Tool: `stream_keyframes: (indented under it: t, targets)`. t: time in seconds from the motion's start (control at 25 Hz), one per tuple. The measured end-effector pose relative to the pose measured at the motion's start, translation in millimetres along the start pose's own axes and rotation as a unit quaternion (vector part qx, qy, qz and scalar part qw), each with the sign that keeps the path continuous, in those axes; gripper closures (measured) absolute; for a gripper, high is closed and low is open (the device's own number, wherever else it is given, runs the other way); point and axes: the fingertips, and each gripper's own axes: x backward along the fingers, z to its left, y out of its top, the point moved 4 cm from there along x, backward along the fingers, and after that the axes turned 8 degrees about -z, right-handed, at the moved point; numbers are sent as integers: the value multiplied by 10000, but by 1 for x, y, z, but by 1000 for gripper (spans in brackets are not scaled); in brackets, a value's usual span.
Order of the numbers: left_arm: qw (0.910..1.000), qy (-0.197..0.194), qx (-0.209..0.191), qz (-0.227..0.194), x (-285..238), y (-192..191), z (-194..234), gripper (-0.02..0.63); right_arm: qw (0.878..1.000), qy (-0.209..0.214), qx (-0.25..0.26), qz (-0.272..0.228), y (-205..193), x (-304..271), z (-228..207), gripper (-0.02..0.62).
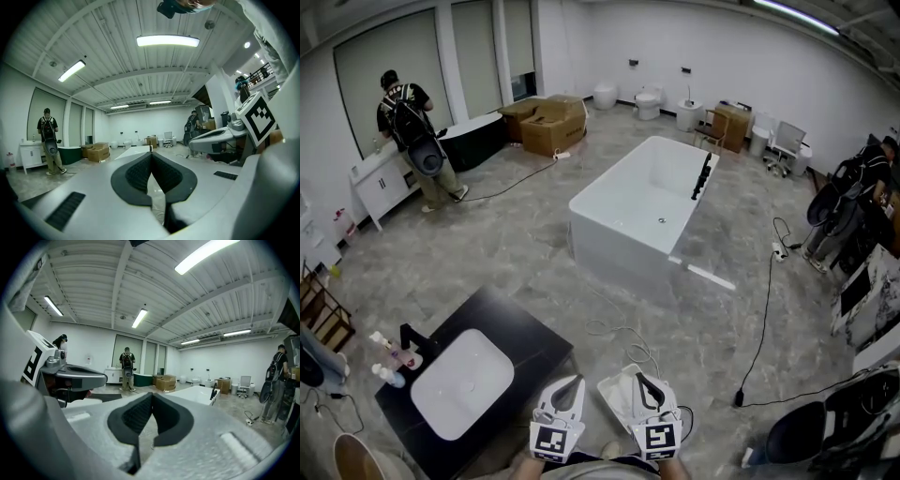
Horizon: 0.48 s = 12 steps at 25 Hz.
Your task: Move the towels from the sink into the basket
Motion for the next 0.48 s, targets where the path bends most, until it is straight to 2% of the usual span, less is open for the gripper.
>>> stream_keyframes:
  t: [0.12,0.32,0.48]
  targets:
    - [10000,34,41,22,0,0,2,598,10000,14,-12,25,-1,-1,2,595]
    - [9991,137,390,20,-1,9,0,597,10000,-4,-13,7,-2,-2,1,595]
    - [10000,-5,-8,16,1,-2,1,598,10000,-1,-3,-2,-2,-1,1,595]
